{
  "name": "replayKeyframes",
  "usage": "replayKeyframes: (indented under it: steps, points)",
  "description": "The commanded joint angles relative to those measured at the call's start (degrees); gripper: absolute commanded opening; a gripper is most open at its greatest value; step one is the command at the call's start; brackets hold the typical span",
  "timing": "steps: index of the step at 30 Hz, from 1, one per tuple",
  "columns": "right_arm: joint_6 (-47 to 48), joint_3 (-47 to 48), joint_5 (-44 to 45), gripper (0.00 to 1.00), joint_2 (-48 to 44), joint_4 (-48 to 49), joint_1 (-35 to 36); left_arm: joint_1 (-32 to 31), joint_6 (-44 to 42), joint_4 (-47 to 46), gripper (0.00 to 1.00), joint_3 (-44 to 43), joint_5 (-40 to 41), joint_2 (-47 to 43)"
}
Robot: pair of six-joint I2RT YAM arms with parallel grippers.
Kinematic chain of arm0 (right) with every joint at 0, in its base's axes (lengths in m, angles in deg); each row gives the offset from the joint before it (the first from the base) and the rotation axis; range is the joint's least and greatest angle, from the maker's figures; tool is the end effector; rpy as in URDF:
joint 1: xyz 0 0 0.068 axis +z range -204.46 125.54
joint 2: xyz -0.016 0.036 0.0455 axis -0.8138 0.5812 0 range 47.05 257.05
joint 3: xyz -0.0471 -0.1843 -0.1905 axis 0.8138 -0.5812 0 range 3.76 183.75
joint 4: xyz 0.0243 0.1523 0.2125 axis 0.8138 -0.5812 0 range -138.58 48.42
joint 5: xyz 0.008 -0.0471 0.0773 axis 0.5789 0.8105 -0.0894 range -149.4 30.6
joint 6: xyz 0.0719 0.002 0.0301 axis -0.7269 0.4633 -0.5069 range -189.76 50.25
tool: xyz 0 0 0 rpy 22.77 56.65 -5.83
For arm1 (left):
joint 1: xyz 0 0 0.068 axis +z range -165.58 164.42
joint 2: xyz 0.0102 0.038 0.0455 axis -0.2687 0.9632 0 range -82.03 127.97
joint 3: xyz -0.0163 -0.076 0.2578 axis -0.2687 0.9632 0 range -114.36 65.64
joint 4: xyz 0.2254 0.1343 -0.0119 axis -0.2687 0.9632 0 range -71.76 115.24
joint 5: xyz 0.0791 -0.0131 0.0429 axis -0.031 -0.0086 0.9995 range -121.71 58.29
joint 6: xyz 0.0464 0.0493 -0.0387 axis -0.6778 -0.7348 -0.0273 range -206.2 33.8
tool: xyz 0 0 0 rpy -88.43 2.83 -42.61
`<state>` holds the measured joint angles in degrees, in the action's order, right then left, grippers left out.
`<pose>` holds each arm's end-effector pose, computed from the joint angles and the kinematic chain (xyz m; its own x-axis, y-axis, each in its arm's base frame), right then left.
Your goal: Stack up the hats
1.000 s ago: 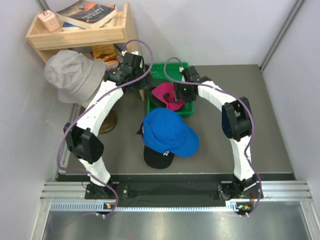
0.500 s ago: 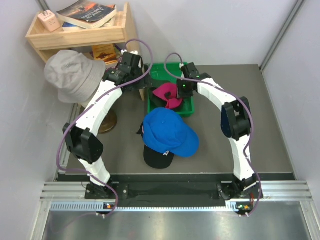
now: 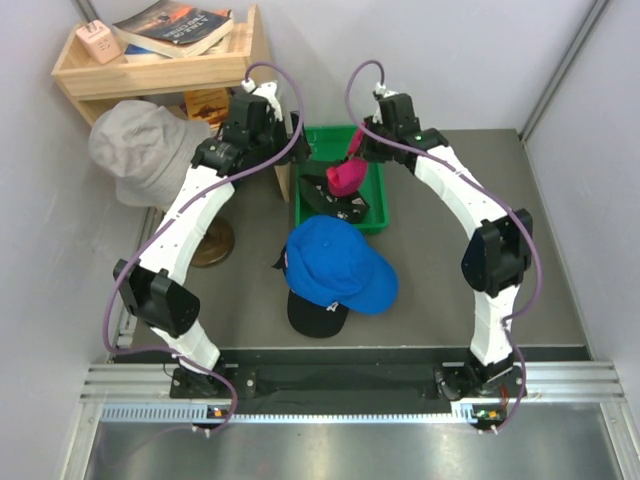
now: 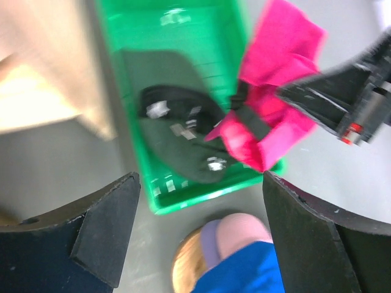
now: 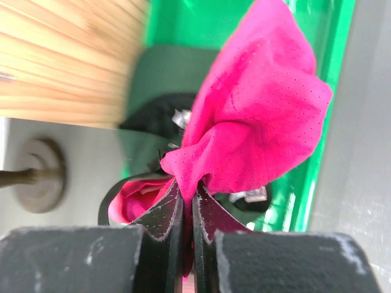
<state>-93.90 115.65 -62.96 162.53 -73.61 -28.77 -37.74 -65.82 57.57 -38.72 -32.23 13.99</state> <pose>0.4448 0.2186 0.3111 -0.6745 0.1285 -0.7271 -0.2217 0.9040 0.3654 0.3728 -0.1525 0.3951 -0.5809 -0.1395 -0.8019 0.1941 0.9330 -0.3029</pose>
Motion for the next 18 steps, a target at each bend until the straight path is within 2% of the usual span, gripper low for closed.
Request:
replayKeyframes:
  steps: [1, 7, 13, 18]
  points:
    - [-1.61, 3.77, -3.73, 0.0, -7.37, 7.33, 0.23, 0.09, -2.72, -10.57, 0.86, 0.03, -13.62, -2.08]
    - [-2.75, 3.59, -5.14, 0.0, -12.64, 7.25, 0.67, 0.0, -0.87, -16.3, 0.88, 0.38, -20.49, -1.28]
    - [-3.98, 3.15, -5.24, 0.0, -15.63, 6.2, 1.9, -0.43, 4.49, -23.86, 0.89, -0.06, -26.46, -0.05]
    - [-6.18, 2.19, -4.19, 0.0, -16.34, 5.14, 2.52, -4.03, 4.85, -25.18, 0.89, 0.47, -24.72, -1.27]
